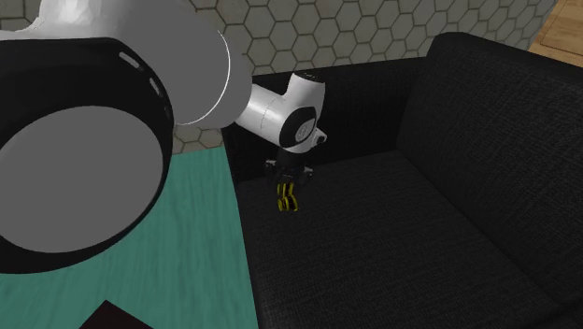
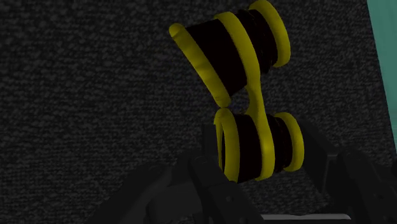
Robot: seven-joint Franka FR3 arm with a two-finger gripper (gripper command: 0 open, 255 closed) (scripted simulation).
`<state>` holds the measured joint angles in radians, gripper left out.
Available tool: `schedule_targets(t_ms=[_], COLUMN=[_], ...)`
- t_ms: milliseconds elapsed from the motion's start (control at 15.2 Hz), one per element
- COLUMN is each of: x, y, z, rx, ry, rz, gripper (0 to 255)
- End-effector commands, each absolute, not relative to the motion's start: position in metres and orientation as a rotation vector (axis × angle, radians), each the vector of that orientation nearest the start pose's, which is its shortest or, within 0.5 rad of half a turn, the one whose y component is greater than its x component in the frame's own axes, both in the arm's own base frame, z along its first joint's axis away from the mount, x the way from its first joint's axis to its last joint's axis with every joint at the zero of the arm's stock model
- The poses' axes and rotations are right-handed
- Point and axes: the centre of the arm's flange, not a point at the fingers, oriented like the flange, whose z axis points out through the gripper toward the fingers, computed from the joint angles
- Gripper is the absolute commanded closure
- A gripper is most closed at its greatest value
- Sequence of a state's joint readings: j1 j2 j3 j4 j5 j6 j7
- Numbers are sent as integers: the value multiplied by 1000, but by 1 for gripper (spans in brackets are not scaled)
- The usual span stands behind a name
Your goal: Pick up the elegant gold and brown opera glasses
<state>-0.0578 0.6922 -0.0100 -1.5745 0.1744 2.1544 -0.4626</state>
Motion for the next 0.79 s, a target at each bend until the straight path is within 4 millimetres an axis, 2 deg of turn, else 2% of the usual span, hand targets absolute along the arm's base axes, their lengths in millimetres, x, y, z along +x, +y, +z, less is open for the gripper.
schedule_targets(t_ms=[0,594,726], x=[687,687,687], y=[-38,-38,-38], z=[236,283,284], rx=[-2950,-2950,-2950], ry=[-434,-434,-434], rz=[110,110,110], gripper=[255,255,255])
